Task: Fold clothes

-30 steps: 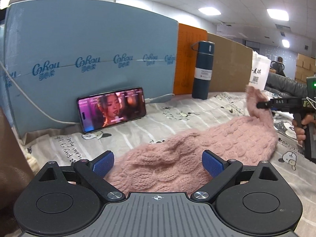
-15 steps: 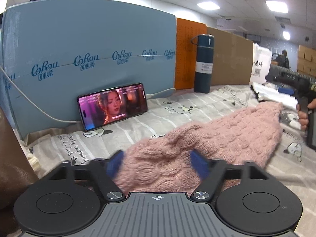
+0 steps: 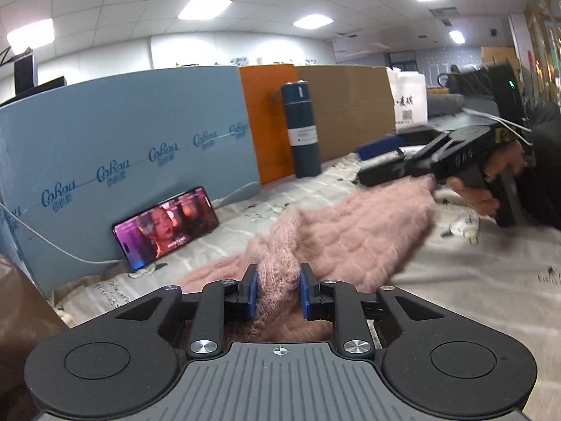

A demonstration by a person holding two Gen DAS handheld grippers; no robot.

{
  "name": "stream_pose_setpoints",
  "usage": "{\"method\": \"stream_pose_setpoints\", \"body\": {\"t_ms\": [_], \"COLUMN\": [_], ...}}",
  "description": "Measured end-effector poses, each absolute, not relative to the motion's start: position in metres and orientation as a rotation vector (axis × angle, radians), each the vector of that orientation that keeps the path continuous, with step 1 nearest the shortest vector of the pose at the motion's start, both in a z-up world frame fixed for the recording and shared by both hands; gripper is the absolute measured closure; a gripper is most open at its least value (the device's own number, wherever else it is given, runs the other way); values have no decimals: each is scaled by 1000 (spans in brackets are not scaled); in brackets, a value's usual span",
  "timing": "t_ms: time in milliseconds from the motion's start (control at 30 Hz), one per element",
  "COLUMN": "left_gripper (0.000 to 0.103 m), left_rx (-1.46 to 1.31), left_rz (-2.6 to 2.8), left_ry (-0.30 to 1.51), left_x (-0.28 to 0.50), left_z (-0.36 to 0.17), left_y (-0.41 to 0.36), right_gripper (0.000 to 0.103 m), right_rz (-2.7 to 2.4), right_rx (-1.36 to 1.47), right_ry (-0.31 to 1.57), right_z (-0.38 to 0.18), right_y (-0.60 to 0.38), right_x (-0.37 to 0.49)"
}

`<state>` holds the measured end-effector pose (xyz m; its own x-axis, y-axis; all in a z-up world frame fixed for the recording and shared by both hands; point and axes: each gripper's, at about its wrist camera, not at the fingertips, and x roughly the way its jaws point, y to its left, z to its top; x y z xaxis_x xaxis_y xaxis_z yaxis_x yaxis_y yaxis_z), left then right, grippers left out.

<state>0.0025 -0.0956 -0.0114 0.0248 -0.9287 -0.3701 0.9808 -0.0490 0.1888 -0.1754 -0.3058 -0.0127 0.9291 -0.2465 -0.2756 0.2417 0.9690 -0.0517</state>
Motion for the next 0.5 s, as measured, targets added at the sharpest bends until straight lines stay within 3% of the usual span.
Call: {"method": "stream_pose_setpoints", "body": {"t_ms": [200, 267, 367, 433, 500], "left_gripper": [81, 81, 81, 81, 81], "left_rx": [438, 434, 430, 422, 410], "left_rz": [-1540, -1539, -1536, -1524, -1514], "left_ry": [151, 153, 150, 152, 159], "left_x": [6, 7, 7, 9, 10], "left_z": [-14, -14, -14, -13, -13], "left_y": [-93, -92, -92, -91, -91], "right_gripper": [14, 19, 33, 60, 76], "right_rz": [-90, -55, 4, 34, 56], "right_rx": [-258, -275, -251, -221, -193], "right_ry": [427, 453, 466, 475, 490], "right_z": [-16, -17, -18, -17, -17], "right_y": [-278, -279, -279, -279, -279], "right_x": [-115, -102, -92, -87, -86]}}
